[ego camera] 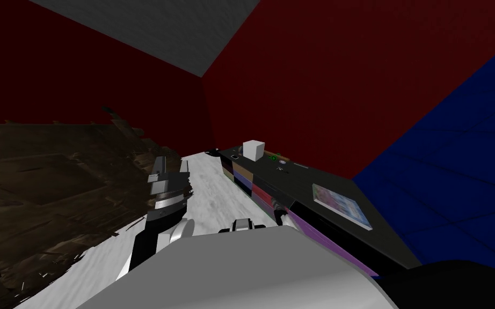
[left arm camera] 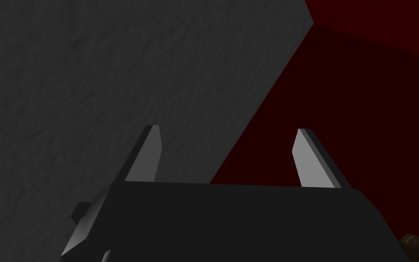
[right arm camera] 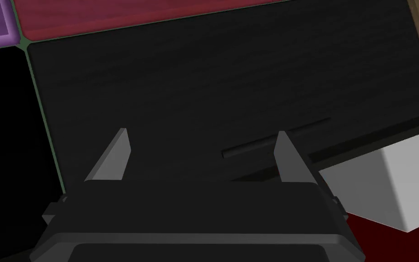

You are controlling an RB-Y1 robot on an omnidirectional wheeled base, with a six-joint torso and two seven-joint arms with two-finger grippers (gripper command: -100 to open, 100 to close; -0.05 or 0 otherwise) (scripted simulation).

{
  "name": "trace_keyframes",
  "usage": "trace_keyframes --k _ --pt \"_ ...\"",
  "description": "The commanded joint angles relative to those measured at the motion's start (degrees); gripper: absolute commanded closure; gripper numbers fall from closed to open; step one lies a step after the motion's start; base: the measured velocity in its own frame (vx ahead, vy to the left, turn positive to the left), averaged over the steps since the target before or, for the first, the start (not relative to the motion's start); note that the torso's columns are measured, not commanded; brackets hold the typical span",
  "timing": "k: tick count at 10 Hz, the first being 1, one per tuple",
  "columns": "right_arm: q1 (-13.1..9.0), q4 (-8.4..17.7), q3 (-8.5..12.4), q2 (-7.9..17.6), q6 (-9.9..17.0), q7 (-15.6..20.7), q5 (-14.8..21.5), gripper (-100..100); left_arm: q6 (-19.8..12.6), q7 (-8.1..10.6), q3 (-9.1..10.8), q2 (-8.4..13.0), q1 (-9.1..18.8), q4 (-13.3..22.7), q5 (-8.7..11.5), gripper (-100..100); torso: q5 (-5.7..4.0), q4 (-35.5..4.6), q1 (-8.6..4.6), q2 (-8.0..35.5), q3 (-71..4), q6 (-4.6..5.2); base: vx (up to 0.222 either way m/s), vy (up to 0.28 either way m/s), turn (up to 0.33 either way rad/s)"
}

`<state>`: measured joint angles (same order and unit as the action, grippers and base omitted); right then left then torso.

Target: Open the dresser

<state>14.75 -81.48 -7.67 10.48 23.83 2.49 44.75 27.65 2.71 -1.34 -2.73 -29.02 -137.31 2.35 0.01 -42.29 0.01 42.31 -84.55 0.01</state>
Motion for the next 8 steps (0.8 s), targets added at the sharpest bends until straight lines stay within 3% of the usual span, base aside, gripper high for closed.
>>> trace_keyframes --k 1,3,4,5,8 --pt "-0.59 3.75 -1.1 -0.21 3.81 0.43 4.56 -100 0.0 0.0 0.0 0.0 0.0 0.0 0.0 0 0.0 0.02 0.04 -0.06 -0.04 -0.02 0.049 0.037 0.049" --pt "-1.57 6.67 -1.9 -0.22 6.92 0.71 7.92 -100 0.0 0.0 0.0 0.0 0.0 0.0 0.0 0 -0.01 0.02 -0.01 -0.11 -0.06 -0.03 0.058 0.038 0.074" --pt "-1.57 7.19 -1.9 -0.22 6.92 0.71 7.92 -100 0.0 0.0 0.0 0.0 0.0 0.0 0.0 0 -0.01 0.01 -0.02 -0.03 -0.03 0.0 0.017 0.018 0.001" --pt "-2.55 9.49 -2.7 -0.21 9.55 0.99 10.59 -100 0.0 0.0 0.0 0.0 0.0 0.0 0.0 0 -0.02 -0.02 -0.08 0.09 0.05 0.01 0.031 0.029 0.103" --pt "-3.53 13.4 -3.49 -0.17 13.06 1.26 14.22 -100 0.0 0.0 0.0 0.0 0.0 0.0 0.0 0 0.0 0.01 0.04 -0.05 -0.03 -0.02 0.038 0.033 0.069"
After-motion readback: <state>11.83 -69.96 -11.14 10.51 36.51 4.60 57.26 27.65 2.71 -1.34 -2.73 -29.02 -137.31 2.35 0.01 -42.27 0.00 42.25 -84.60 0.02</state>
